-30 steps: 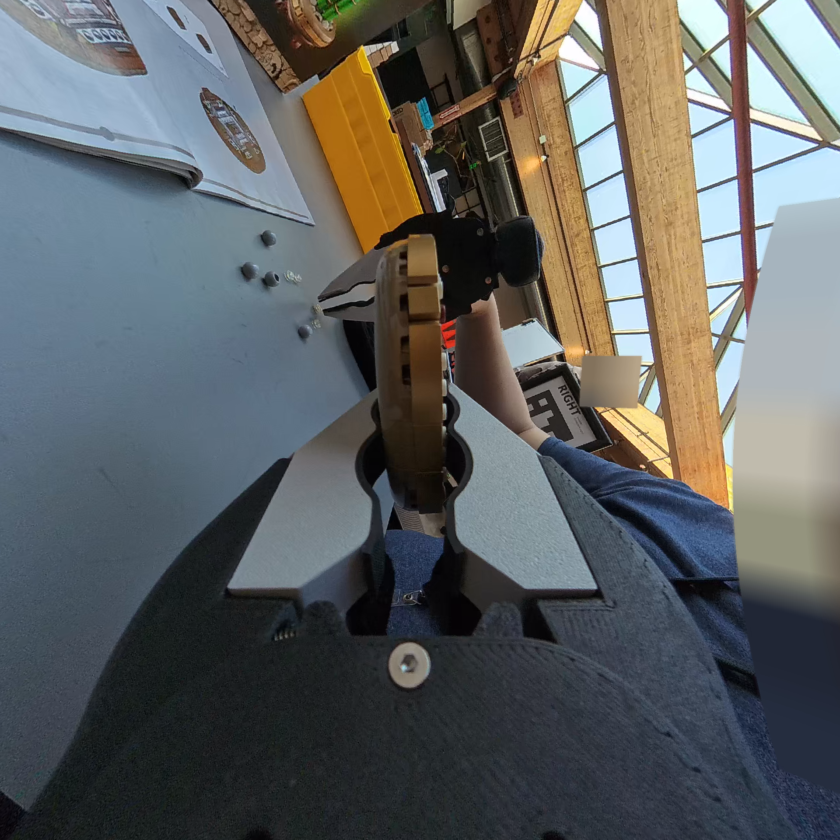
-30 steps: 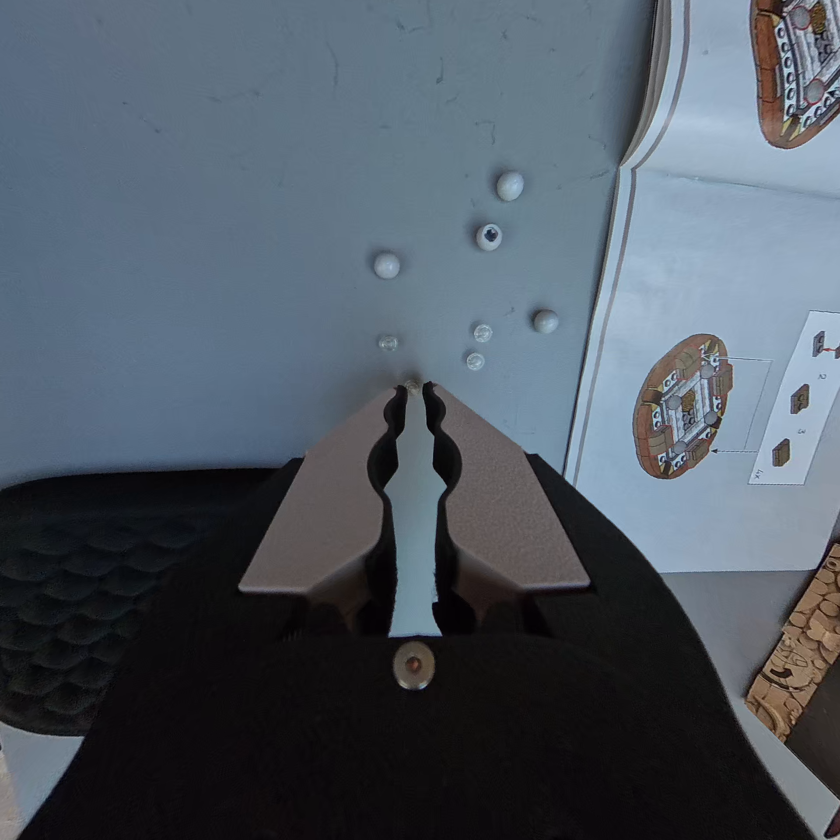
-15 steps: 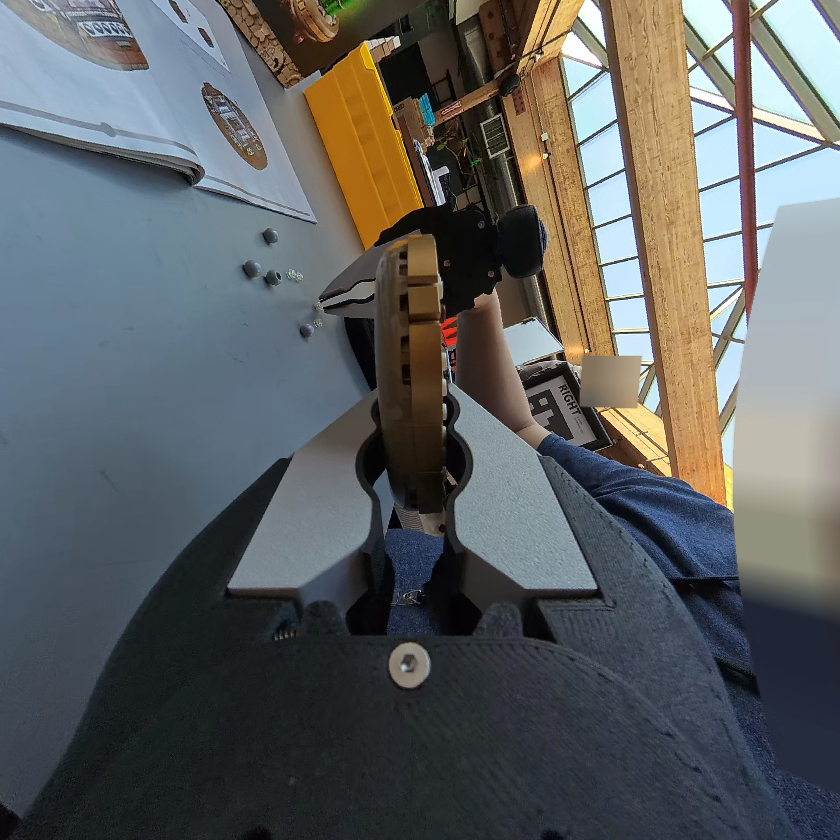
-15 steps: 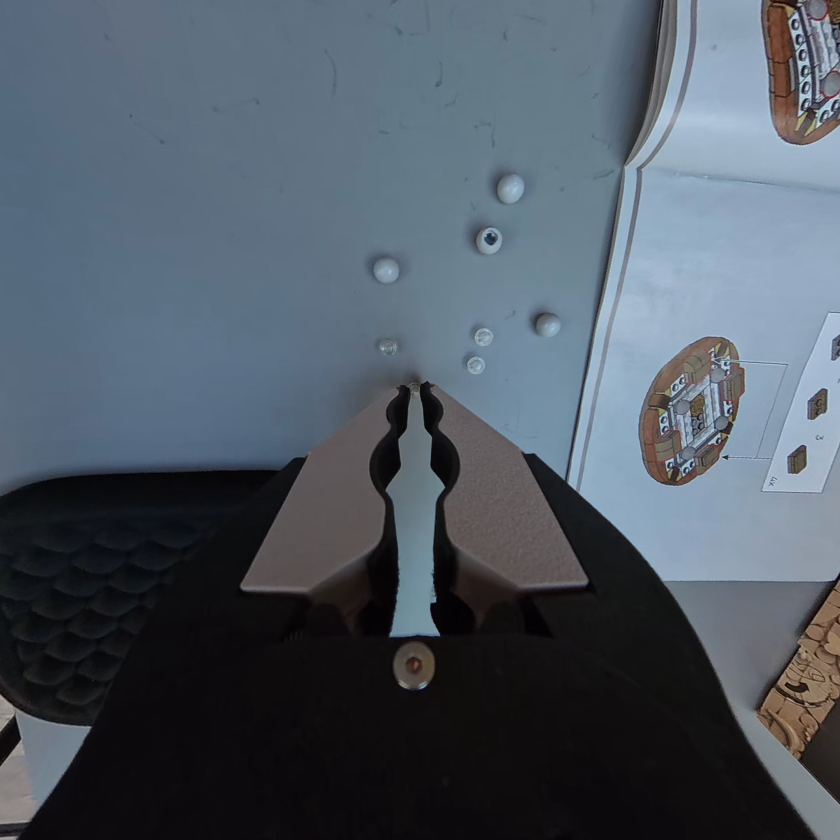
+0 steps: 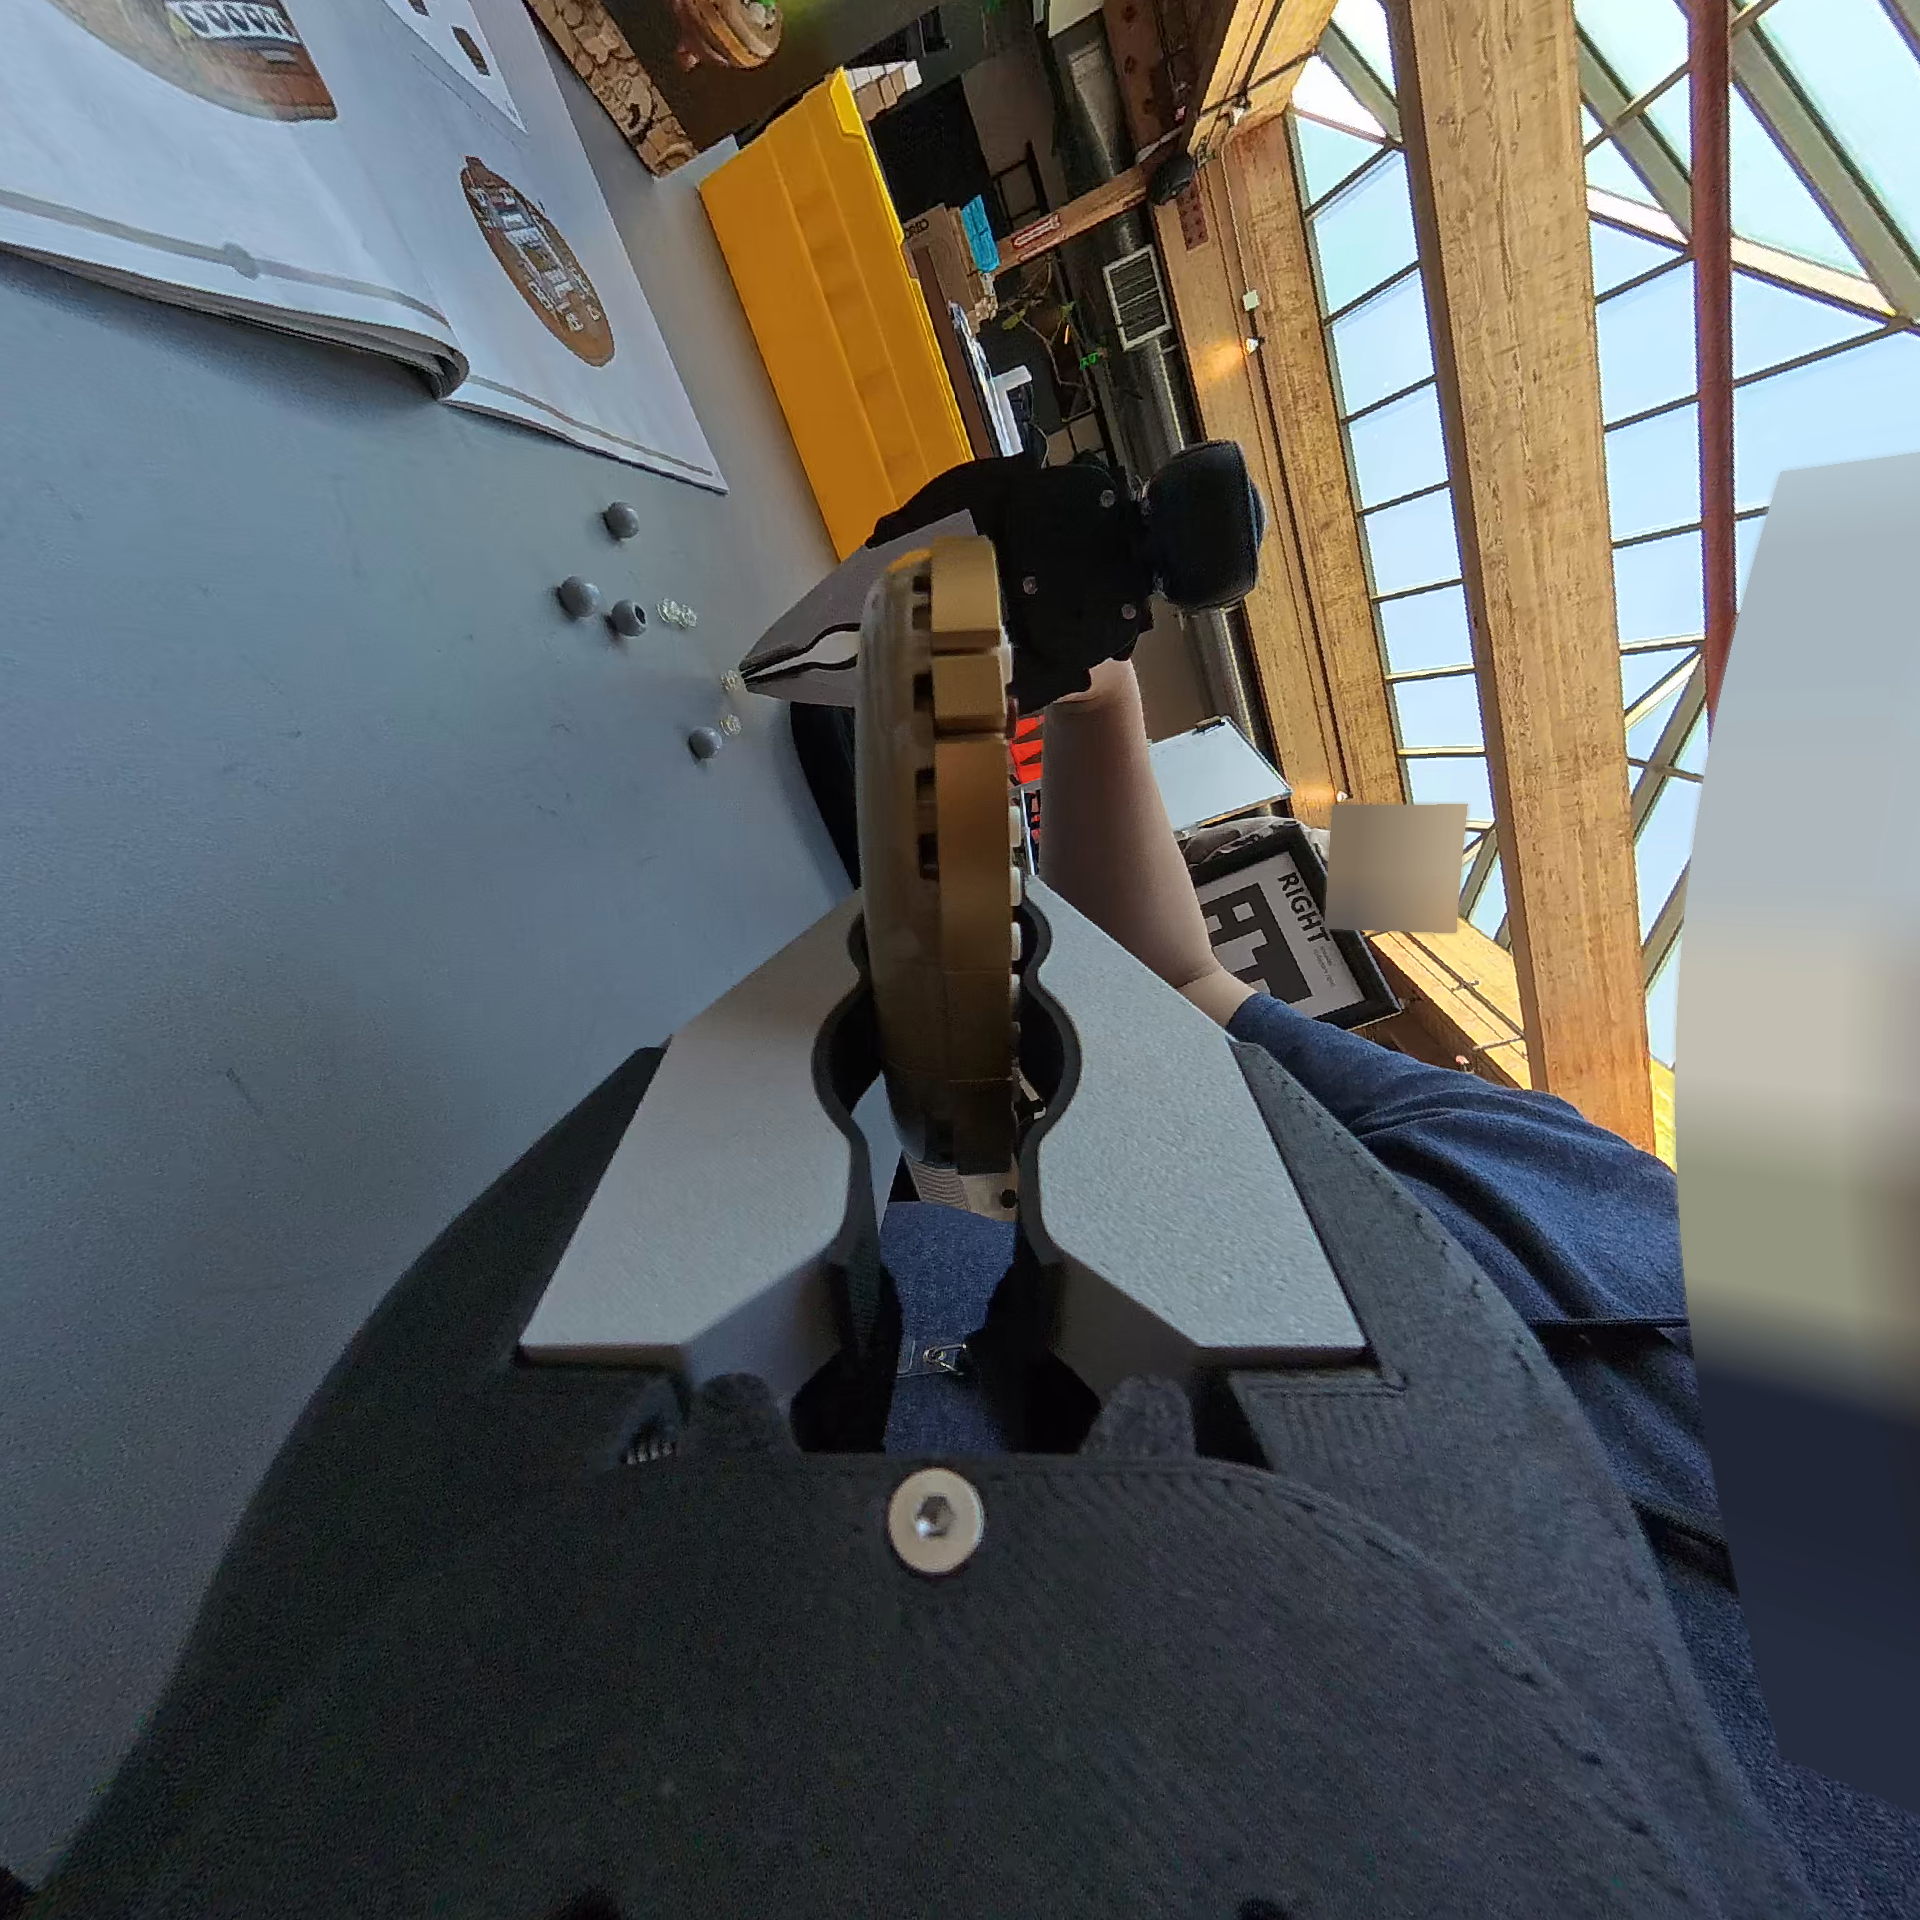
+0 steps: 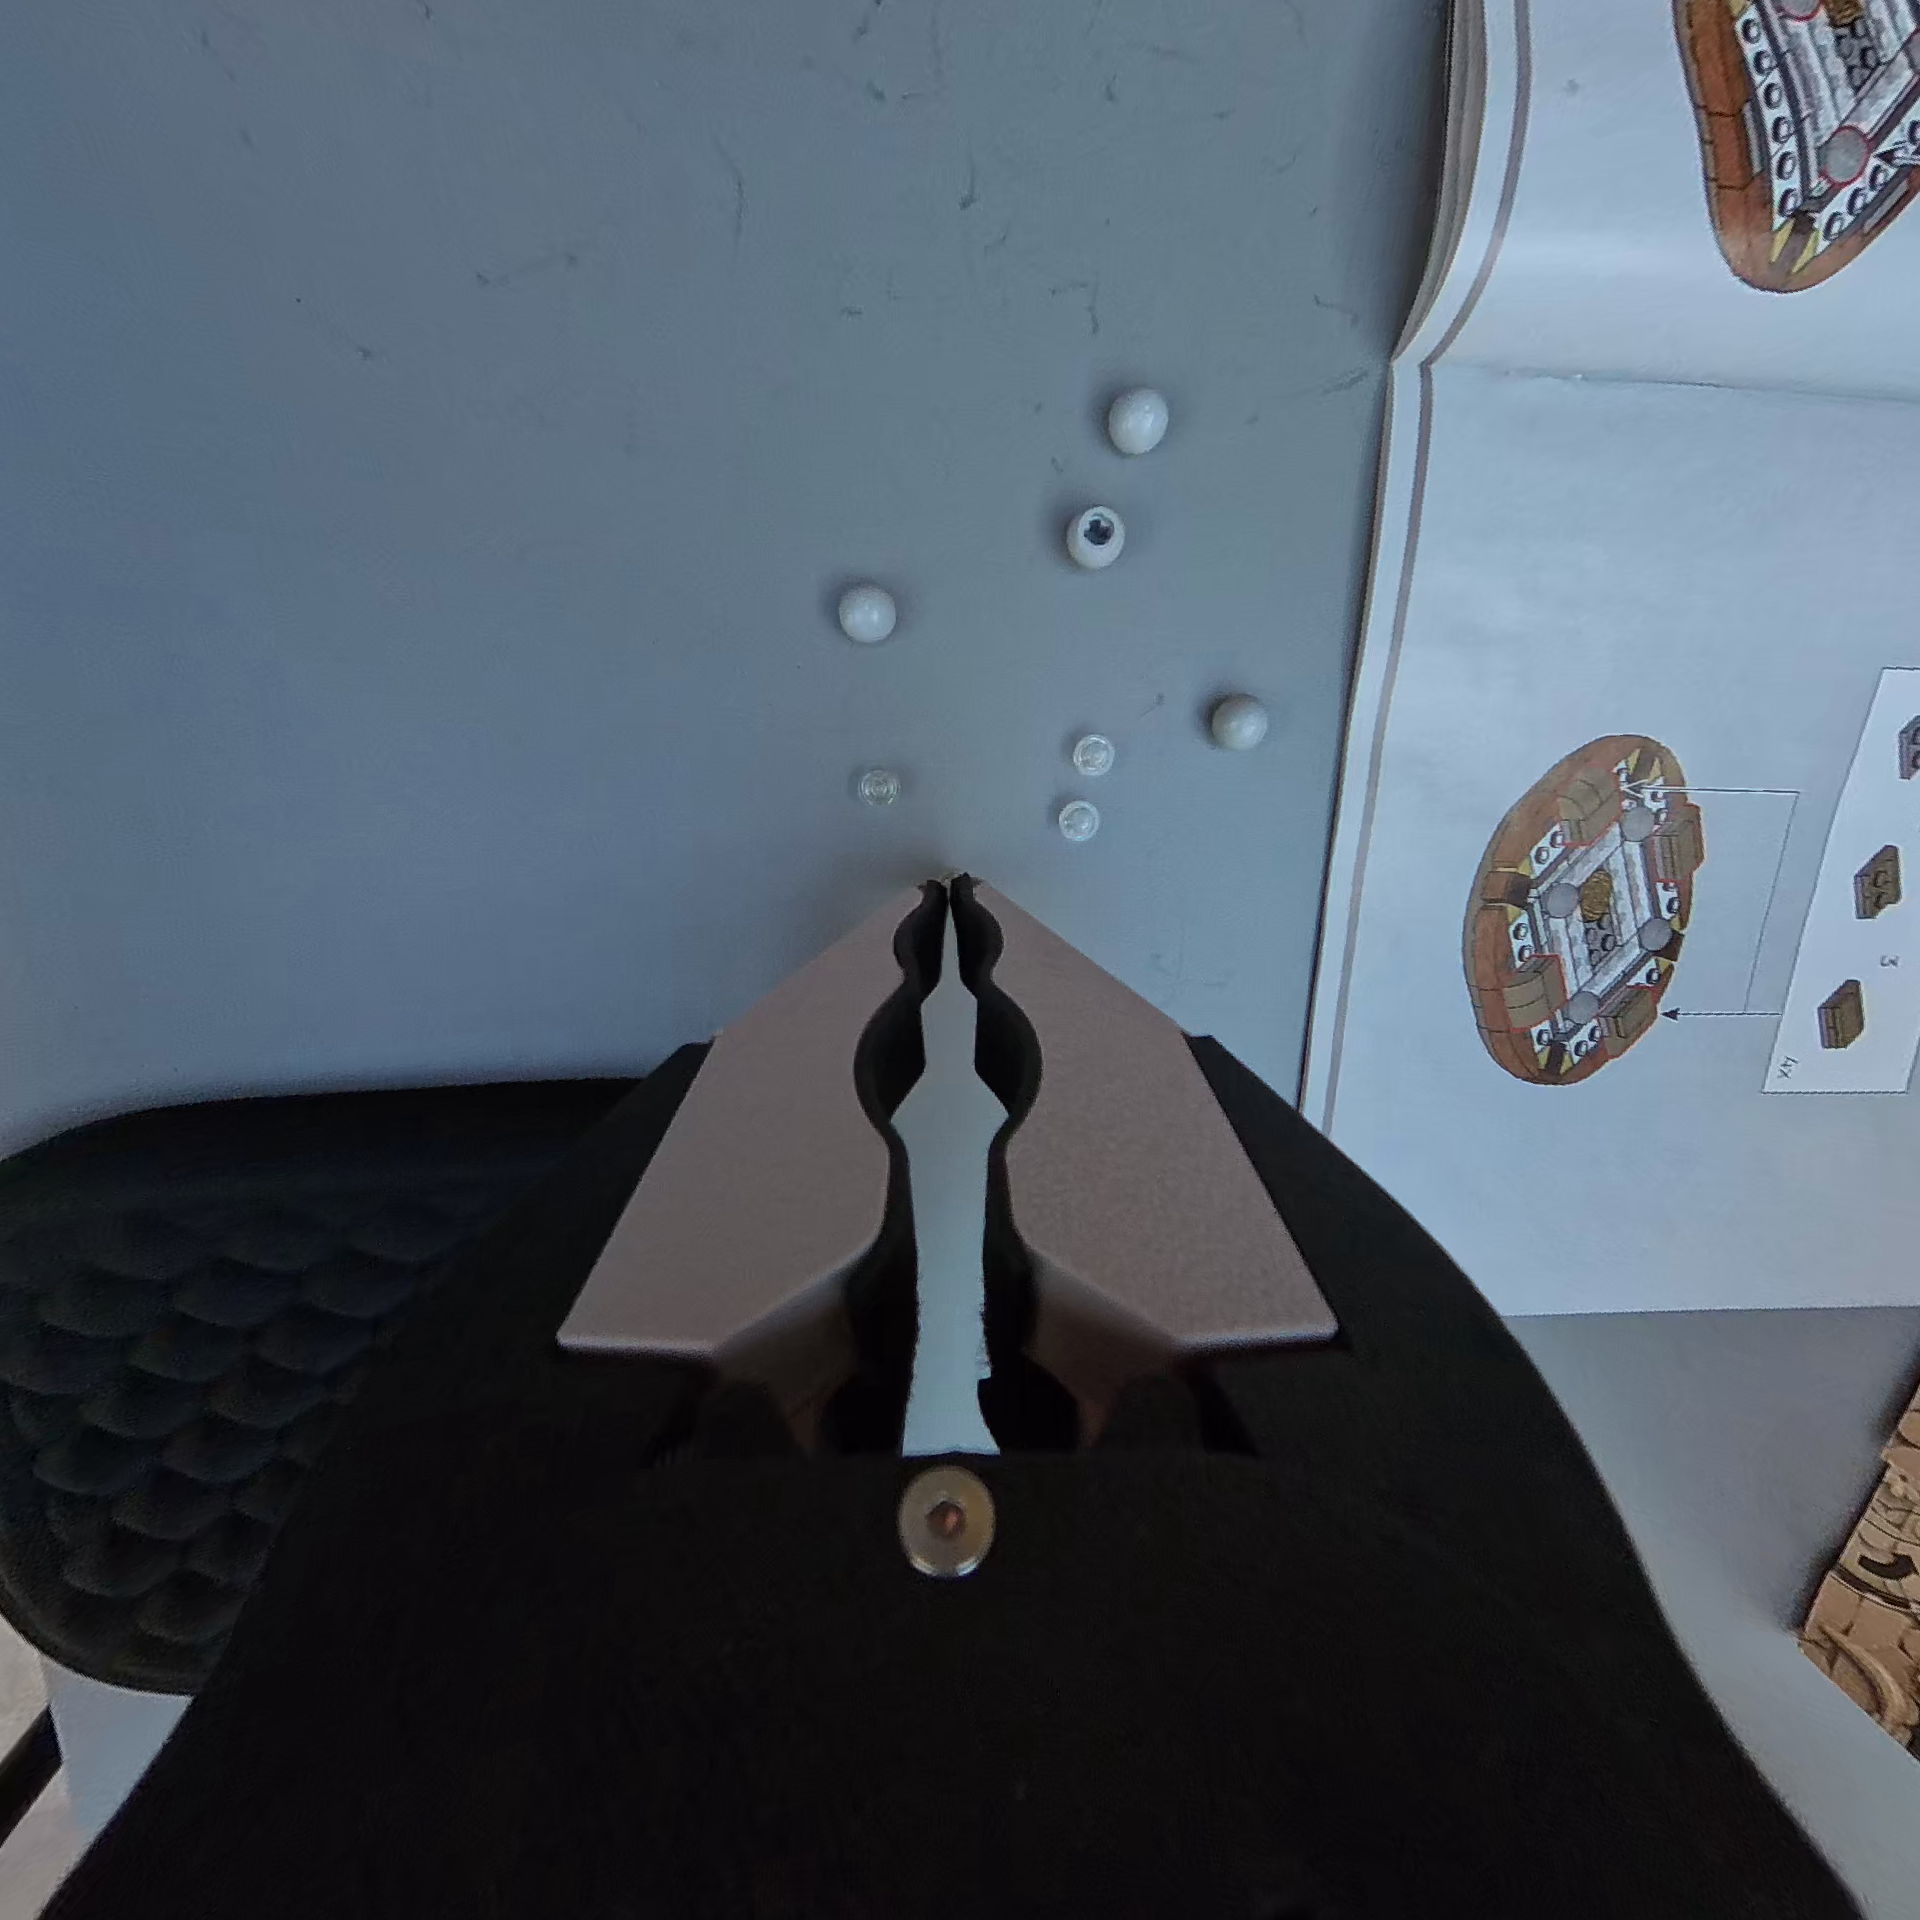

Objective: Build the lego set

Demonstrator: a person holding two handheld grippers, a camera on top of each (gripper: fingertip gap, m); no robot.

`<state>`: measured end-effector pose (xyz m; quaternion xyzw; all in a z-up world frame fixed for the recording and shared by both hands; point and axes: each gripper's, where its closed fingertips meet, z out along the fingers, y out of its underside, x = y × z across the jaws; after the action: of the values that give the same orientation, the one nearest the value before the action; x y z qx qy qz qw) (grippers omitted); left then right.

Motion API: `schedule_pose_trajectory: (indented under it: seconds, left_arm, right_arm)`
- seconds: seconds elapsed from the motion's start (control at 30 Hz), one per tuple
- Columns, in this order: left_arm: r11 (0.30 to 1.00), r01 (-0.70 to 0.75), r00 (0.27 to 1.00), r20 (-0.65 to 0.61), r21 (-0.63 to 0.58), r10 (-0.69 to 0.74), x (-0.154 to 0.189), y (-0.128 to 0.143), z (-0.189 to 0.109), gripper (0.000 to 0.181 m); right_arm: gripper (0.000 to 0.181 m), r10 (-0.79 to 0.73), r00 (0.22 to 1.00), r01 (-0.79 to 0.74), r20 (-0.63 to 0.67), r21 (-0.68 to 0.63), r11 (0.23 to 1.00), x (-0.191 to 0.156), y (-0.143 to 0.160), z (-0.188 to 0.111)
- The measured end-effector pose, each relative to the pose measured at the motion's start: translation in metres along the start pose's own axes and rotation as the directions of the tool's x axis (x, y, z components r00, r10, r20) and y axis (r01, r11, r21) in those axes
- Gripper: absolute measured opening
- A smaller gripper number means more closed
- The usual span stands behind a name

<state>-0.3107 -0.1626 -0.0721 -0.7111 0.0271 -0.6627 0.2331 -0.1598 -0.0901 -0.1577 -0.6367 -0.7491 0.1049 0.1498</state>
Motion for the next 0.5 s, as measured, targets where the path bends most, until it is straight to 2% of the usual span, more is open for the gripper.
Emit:
schedule_pose_trajectory:
  seconds: [0.5]
  left_arm:
    - [1.0, 0.001, 1.0, 0.0, 0.001, -0.001, 0.0, 0.0003, -0.0005, 0.019]
  right_arm:
    - [0.006, 0.014, 1.0, -0.014, 0.022, -0.003, 1.0, 0.001, 0.0005, 0.0022]
